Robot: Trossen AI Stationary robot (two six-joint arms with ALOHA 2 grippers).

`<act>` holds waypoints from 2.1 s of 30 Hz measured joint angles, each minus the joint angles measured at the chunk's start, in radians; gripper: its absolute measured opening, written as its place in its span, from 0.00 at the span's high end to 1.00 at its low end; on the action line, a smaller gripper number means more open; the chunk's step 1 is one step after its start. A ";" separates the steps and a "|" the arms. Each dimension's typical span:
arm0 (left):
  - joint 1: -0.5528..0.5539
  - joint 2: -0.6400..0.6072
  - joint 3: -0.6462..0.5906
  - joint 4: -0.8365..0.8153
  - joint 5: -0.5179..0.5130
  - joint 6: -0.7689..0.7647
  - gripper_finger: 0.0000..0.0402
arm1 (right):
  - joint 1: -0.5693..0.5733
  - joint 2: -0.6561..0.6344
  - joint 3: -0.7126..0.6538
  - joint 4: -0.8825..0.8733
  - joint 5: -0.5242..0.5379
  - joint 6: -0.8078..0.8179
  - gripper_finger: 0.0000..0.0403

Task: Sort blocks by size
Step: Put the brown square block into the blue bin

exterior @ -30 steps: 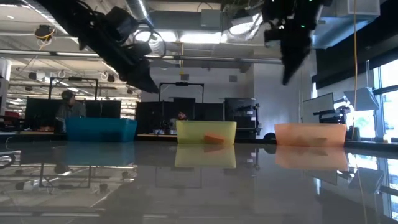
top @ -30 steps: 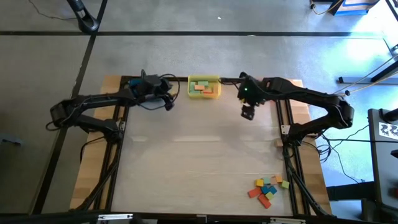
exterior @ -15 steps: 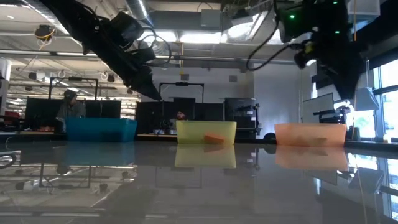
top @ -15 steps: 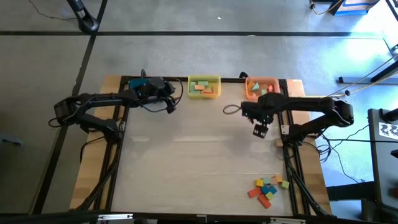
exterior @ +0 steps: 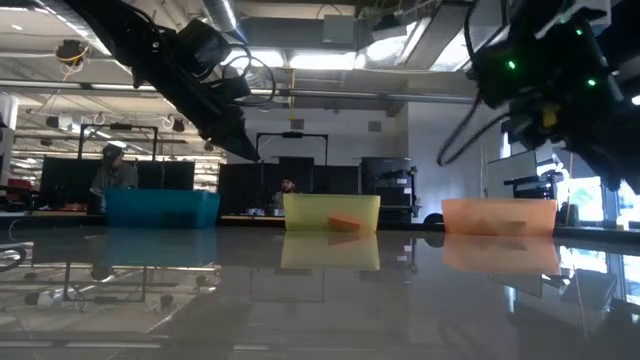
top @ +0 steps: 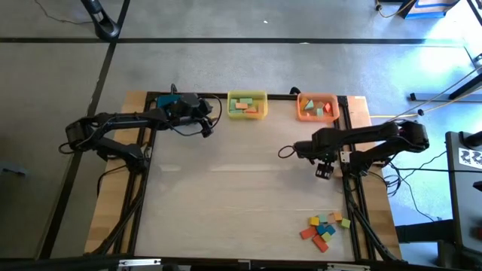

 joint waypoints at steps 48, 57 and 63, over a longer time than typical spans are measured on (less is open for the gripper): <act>0.000 0.000 0.000 0.033 0.000 -0.003 0.40 | 0.059 0.441 -0.151 0.147 -0.241 -0.194 0.33; 0.000 0.000 0.000 0.056 0.000 0.008 0.40 | 0.091 0.545 -0.135 0.125 -0.176 -0.182 0.51; 0.000 0.000 0.000 0.059 0.000 0.009 0.40 | 0.091 0.550 -0.071 0.108 -0.080 -0.199 0.57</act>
